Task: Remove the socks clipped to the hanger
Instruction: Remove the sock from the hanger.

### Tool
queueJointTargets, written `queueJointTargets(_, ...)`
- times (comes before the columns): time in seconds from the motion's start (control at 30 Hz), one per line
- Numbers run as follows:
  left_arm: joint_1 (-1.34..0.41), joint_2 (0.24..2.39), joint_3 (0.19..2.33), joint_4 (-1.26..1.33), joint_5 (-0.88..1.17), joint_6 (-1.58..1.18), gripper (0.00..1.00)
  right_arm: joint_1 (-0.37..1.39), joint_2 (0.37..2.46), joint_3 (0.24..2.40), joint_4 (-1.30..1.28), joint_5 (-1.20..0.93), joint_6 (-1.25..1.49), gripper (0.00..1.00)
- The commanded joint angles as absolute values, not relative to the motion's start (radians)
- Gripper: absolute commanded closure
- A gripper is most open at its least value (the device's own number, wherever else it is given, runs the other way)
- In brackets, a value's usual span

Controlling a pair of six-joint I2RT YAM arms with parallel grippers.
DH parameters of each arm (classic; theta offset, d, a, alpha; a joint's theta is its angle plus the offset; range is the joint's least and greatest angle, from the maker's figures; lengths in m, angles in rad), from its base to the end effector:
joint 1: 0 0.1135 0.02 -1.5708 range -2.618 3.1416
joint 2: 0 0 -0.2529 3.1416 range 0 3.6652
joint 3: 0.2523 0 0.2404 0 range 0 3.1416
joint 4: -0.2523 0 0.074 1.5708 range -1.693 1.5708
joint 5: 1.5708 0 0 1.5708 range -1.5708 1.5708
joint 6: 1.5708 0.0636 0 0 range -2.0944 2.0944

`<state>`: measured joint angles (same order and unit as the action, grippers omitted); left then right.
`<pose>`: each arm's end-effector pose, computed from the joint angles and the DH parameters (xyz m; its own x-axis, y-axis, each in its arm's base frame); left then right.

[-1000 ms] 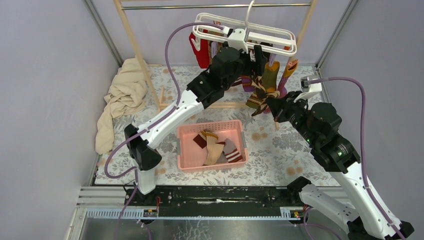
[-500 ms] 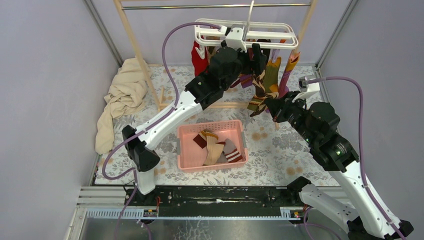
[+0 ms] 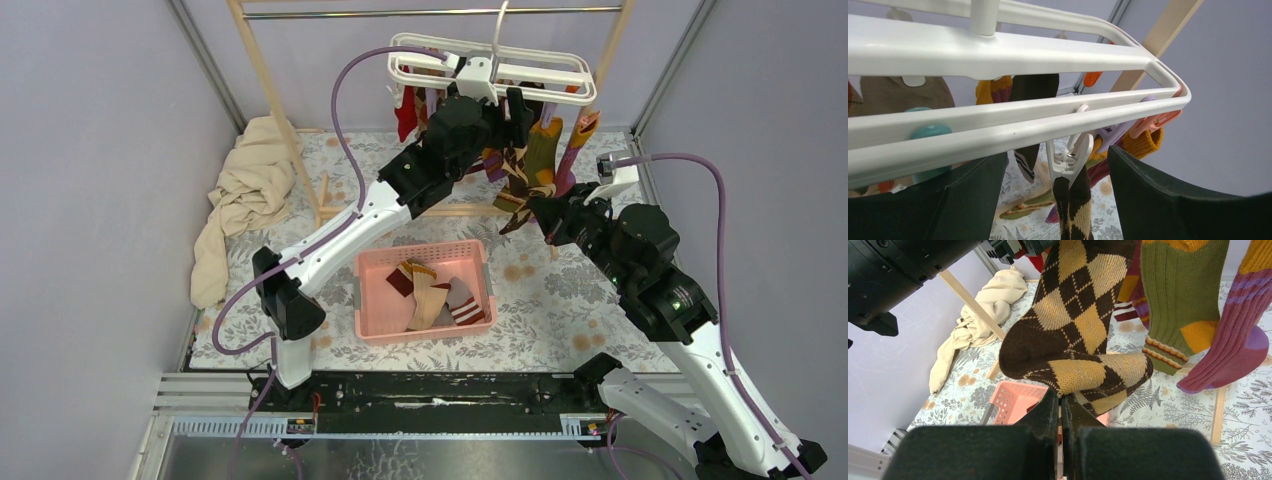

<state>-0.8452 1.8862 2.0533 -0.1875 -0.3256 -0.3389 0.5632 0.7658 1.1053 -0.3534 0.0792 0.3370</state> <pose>0.3153 -0.3248 0.4491 -0.1779 -0.2742 -0.9451 0.4638 0.8237 -0.3262 0.1503 0.0890 0.4210 -0.1650 0.2857 -0.9440 -0.4353 0.8378 0.3296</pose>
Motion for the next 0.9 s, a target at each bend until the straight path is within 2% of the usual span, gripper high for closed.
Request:
queueJointTargets(0.0,-0.857,1.878,2.063,-0.085,-0.385,-0.311,0.21,0.567,0.759,1.110,-0.307,0.054,0.333,1.00)
queueJointTargets(0.4,-0.859,1.877,2.072,-0.087,-0.402,-0.299,0.43,0.568,0.765,1.109,-0.308,0.040,0.333,1.00)
queueJointTargets(0.6,-0.858,1.872,2.073,-0.095,-0.414,-0.293,0.63,0.566,0.765,1.100,-0.305,0.029,0.337,1.00)
queueJointTargets(0.77,-0.858,1.867,2.066,-0.100,-0.412,-0.290,0.74,0.567,0.763,1.096,-0.306,0.014,0.341,1.00)
queueJointTargets(0.87,-0.859,1.864,2.061,-0.100,-0.410,-0.287,0.89,0.567,0.761,1.095,-0.308,0.009,0.341,1.00)
